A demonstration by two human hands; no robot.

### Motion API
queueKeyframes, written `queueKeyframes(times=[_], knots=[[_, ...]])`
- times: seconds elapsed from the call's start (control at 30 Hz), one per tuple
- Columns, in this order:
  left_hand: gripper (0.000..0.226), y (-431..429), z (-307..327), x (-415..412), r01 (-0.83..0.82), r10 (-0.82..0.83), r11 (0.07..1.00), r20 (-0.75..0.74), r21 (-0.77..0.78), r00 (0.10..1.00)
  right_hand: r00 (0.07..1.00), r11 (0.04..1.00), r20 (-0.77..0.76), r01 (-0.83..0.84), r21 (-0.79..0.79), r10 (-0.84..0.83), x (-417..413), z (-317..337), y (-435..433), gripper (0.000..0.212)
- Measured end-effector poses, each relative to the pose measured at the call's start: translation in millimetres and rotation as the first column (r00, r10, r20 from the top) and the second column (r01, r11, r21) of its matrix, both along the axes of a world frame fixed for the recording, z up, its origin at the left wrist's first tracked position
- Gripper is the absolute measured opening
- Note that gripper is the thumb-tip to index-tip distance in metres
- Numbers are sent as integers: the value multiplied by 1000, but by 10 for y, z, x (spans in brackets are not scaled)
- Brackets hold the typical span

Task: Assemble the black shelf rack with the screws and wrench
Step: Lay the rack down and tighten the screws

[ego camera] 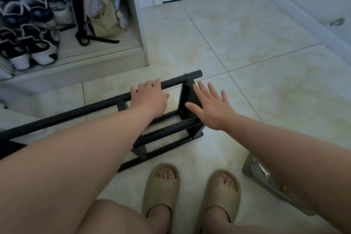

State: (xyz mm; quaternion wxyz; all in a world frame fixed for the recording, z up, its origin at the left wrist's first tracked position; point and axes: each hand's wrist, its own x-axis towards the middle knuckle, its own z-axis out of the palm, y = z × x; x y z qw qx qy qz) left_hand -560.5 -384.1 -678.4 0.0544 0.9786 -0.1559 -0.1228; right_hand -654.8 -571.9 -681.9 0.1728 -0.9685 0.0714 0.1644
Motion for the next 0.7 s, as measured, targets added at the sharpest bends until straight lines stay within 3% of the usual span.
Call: queueKeyframes(times=[0.1, 0.33, 0.7], knots=[[64, -36, 102, -172, 67, -67, 998, -6, 14, 998, 1000, 1000, 27, -11, -29, 11, -152, 131, -41, 83], [73, -291, 491, -751, 286, -285, 958, -82, 10, 955, 1000, 987, 17, -19, -162, 22, -874, 541, -362, 83], [75, -1208, 685, -1526, 506, -515, 857, -176, -94, 839, 959, 951, -115, 235, -201, -261, -2209, 493, -1237, 81]])
